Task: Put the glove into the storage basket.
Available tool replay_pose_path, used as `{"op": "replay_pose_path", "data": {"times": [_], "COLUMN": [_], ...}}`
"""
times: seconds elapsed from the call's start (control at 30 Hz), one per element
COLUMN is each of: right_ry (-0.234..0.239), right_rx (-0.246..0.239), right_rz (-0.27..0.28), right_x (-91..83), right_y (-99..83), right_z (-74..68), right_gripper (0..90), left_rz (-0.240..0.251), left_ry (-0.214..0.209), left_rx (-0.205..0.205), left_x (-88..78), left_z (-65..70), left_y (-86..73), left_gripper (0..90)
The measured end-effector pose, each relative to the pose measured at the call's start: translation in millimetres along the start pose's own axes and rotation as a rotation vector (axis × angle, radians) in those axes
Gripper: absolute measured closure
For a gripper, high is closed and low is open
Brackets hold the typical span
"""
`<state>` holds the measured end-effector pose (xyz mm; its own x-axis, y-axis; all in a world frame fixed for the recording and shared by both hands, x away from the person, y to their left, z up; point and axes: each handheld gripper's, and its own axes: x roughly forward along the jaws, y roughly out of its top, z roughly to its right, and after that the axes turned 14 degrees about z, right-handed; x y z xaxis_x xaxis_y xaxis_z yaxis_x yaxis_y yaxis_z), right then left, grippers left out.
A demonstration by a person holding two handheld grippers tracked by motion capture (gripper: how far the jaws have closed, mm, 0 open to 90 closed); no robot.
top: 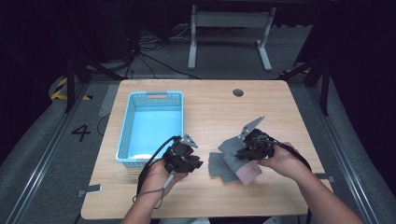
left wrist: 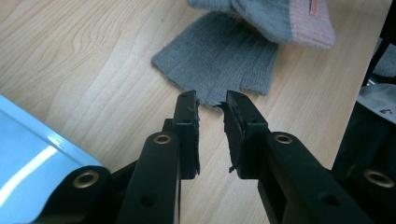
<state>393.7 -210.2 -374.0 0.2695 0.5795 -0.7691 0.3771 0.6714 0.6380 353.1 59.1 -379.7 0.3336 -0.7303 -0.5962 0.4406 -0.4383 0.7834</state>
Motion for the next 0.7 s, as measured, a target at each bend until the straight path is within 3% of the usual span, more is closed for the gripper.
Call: {"op": "replay_pose_path", "data": {"times": [0.07,0.13,0.23,0.37,0.5,0.53,0.57,0.63,0.7], "right_ry": [0.004,0.011,0.012,0.022,0.024,0.023,0.024,0.029,0.024], "right_rx": [-0.005,-0.006,-0.006,-0.005,0.002,0.003,0.002,0.016,0.017], "right_rz": [-0.011,-0.019,-0.033,-0.048,-0.064,-0.065,-0.068,-0.06,-0.058], "right_x": [2.9,6.7,11.9,20.4,29.5,31.4,33.1,35.5,37.3], "right_y": [0.0,-0.5,-1.8,-4.8,-7.9,-8.7,-9.4,-10.8,-12.7], "right_z": [-2.3,-3.9,-5.4,-6.9,-7.9,-8.0,-7.8,-7.7,-8.1], "right_gripper": [82.3,82.3,82.3,82.3,82.3,82.3,82.2,82.1,81.6], "left_rz": [0.003,0.004,0.016,0.014,0.001,0.002,0.001,0.008,0.014], "left_ry": [0.007,0.001,-0.027,-0.034,0.021,0.019,0.023,0.074,0.096], "left_rx": [0.021,0.015,-0.029,-0.043,-0.028,-0.032,-0.024,-0.011,-0.009], "left_x": [0.6,0.8,0.8,2.4,7.4,8.0,8.8,9.5,10.0], "left_z": [1.7,1.5,-1.1,-2.0,1.2,0.8,1.5,4.0,5.8], "left_y": [1.6,2.7,2.9,3.1,4.3,4.7,4.9,6.0,7.2], "left_gripper": [76.0,79.2,79.5,76.2,77.5,78.4,83.5,83.3,84.7]}}
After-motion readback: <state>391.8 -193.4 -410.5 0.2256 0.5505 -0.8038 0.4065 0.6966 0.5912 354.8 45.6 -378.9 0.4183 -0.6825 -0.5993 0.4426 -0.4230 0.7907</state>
